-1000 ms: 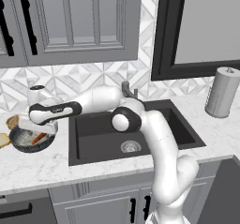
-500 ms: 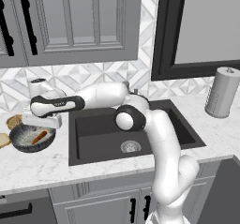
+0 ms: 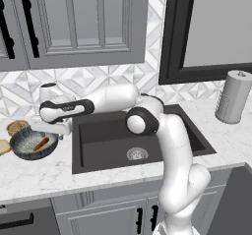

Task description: Pick the carrot from the sink and place it in the bowl. Then pick the bowl and place it in the microwave. Then close the microwave door and press the start button.

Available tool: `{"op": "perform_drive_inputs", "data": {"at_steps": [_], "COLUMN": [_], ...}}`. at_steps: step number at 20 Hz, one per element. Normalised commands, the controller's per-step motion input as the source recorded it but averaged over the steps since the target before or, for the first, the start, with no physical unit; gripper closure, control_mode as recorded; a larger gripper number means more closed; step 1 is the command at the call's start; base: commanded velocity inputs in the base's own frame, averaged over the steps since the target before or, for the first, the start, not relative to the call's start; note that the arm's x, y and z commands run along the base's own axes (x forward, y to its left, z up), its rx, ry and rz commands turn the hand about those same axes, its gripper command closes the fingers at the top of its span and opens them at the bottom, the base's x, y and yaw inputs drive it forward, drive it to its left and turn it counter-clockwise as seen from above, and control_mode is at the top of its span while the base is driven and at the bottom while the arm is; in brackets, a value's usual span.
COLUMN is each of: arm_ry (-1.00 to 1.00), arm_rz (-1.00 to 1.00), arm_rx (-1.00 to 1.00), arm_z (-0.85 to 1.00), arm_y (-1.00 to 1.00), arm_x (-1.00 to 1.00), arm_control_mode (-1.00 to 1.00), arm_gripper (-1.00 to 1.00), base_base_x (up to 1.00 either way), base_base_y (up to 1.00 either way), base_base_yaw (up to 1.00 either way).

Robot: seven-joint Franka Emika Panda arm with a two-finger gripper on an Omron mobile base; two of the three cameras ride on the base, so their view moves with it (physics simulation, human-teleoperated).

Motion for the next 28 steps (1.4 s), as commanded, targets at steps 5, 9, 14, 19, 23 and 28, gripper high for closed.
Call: {"op": "perform_drive_inputs", "data": {"at_steps": [5,9,14,19,23,28], "arm_ry": [0.01,0.03,0.05,0.07,0.09,0.02], "arm_rz": [0.00,0.00,0.00,0.00,0.00,0.00], "arm_rx": [0.00,0.00,0.00,0.00,0.00,0.00], "arm_z": [-0.23,-0.18,-0.29,-0.31,-0.28,-0.05], "arm_y": [0.03,0.10,0.08,0.33,0.30,0.23], "arm_x": [0.18,0.31,0.26,0.15,0.00,-0.18], "arm_control_mode": [-1.00,-1.00,-1.00,-1.00,-1.00,-1.00], "arm_gripper": [-1.00,-1.00,-1.00,1.00,1.00,1.00], "base_base_x": [0.00,0.00,0.00,0.00,0.00,0.00], "base_base_y": [0.00,0.00,0.00,0.00,0.00,0.00], "base_base_yaw": [0.00,0.00,0.00,0.00,0.00,0.00]}}
